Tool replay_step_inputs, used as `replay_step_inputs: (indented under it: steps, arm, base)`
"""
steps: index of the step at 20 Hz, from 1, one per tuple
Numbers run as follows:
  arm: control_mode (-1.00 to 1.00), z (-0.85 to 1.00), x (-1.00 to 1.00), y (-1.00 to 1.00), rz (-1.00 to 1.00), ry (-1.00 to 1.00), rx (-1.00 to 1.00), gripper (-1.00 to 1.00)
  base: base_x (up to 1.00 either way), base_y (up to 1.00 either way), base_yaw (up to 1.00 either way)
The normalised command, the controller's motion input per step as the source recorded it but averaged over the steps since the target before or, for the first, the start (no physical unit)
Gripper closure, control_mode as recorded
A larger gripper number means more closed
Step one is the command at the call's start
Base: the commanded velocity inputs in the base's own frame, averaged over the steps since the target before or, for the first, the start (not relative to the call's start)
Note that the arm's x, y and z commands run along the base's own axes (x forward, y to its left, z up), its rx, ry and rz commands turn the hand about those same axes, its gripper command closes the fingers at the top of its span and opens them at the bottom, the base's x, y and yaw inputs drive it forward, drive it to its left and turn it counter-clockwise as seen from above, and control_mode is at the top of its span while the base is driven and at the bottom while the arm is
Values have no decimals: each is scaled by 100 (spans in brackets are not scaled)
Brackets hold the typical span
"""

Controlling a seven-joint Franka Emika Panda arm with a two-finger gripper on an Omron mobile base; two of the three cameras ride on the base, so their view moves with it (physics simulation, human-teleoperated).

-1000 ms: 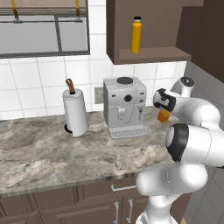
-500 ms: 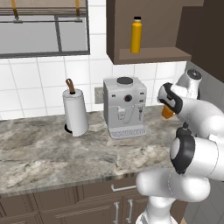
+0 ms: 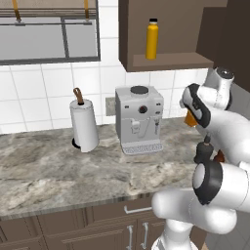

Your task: Sort all alcoholic drinks to one cabinet, and non-alcoholic drinks to the other.

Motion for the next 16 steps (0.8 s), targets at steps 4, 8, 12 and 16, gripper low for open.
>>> replay_step_inputs:
  steps: [4, 8, 12, 16]
  arm:
    - [-100, 46, -14, 0, 0, -1, 0, 100]
    - [-100, 43, -10, 0, 0, -4, 0, 100]
    - [-100, 42, -8, 0, 0, -2, 0, 100]
    - [-100, 42, -8, 0, 0, -2, 0, 100]
  base:
    - [0, 0, 0]
    - [0, 0, 0]
    - [0, 0, 0]
    - [0, 0, 0]
